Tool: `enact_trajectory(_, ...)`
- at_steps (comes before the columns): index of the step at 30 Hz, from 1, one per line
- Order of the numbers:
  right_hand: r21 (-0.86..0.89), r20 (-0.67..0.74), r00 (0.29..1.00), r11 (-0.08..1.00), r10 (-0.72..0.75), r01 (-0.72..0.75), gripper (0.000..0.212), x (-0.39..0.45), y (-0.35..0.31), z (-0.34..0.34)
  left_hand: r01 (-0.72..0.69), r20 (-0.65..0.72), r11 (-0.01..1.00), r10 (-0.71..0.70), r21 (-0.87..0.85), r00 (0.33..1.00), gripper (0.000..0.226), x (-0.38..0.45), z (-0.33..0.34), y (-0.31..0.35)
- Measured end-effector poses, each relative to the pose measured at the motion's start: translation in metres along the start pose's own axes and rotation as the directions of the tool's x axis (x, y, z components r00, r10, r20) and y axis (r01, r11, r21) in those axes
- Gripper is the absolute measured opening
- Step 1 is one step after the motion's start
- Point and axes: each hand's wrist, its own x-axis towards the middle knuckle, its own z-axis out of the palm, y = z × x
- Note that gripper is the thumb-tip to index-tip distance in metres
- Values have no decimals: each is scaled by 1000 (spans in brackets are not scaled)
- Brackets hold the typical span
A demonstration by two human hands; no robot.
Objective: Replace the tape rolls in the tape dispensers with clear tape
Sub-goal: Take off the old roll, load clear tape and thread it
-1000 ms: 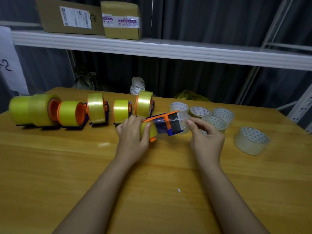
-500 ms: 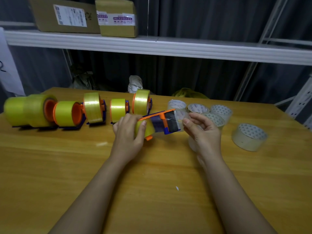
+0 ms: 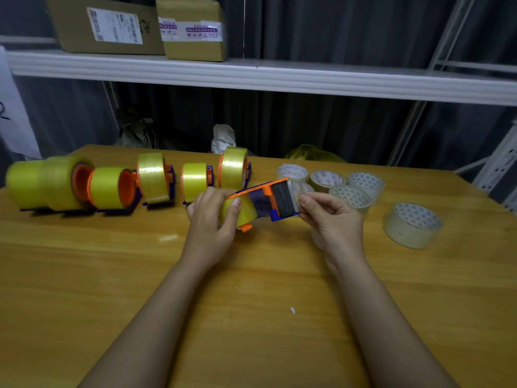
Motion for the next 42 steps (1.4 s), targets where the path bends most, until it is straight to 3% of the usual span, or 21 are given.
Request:
enact_trajectory(6, 13, 32, 998, 998, 56, -56, 8, 0, 0, 0, -12, -7, 1000, 12, -22, 1000, 40, 0, -1, 0)
enact_trajectory(17, -71, 119, 993, 997, 3, 5, 11, -1, 2, 3, 27, -18, 996, -29, -85, 999, 37, -1, -2, 4)
enact_trajectory(21, -159, 149, 989, 986, -25, 49, 17, -1, 3, 4, 56, -20, 991, -58, -124, 998, 32, -1, -2, 7)
enact_trajectory(25, -146, 184, 982, 989, 45, -18, 33, -2, 2, 5, 132, -15, 975, -136, -178, 991, 16, -1, -5, 10)
enact_trajectory(30, -344, 162, 987, 937, -2, 58, 32, -3, 4, 5, 199, 15, 959, -200, -203, 980, 15, 1, -4, 9)
enact_trajectory(33, -306, 112, 987, 941, -118, 147, 29, -5, 4, 4, 280, 24, 914, -286, -294, 958, 9, 1, -8, 13)
enact_trajectory(37, -164, 293, 936, 954, -195, 250, 37, -11, 1, 6, 307, 59, 891, -305, -334, 951, 12, 1, -7, 17)
enact_trajectory(40, -211, 389, 905, 940, -172, 270, 52, -15, 1, 12, 366, 99, 840, -358, -401, 929, 25, 1, -4, 18)
enact_trajectory(42, -237, 426, 894, 936, -139, 259, 56, -16, 3, 14, 414, 123, 793, -404, -448, 907, 21, 1, -5, 19)
